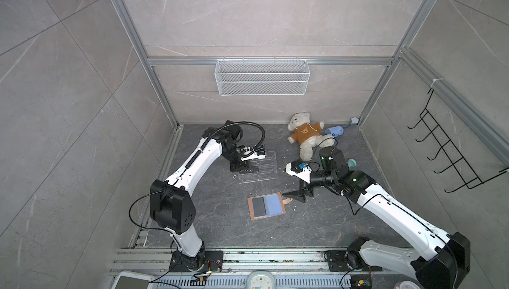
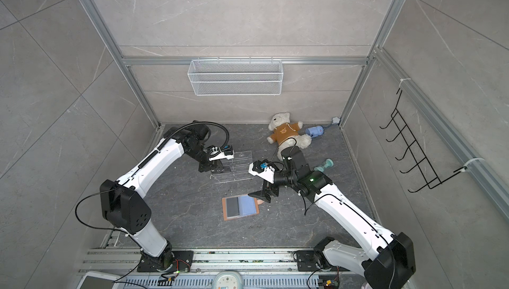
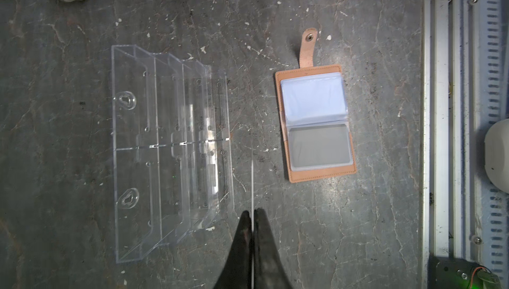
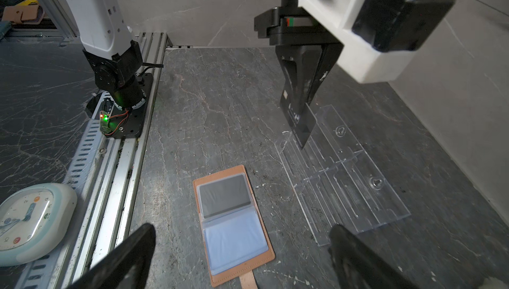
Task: Take the credit cards out of the card holder
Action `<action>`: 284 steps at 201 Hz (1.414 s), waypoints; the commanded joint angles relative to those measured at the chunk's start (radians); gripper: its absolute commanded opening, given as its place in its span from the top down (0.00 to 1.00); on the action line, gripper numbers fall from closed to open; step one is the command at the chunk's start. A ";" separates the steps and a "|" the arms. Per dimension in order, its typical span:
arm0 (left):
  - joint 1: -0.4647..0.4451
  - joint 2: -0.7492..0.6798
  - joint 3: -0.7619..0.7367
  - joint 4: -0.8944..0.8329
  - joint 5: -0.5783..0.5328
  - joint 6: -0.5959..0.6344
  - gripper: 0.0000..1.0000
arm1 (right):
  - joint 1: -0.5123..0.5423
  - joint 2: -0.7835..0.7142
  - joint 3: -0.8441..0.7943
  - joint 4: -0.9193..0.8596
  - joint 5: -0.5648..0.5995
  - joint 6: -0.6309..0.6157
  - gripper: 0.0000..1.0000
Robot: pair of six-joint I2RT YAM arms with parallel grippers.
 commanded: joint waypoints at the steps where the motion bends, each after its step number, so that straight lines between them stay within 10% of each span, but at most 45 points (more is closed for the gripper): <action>1: 0.019 0.037 0.067 -0.045 -0.018 0.064 1.00 | -0.003 -0.014 0.017 -0.038 -0.024 -0.018 0.00; 284: 0.104 0.410 0.407 -0.063 -0.012 0.072 1.00 | -0.003 0.040 0.057 -0.128 -0.080 -0.072 0.00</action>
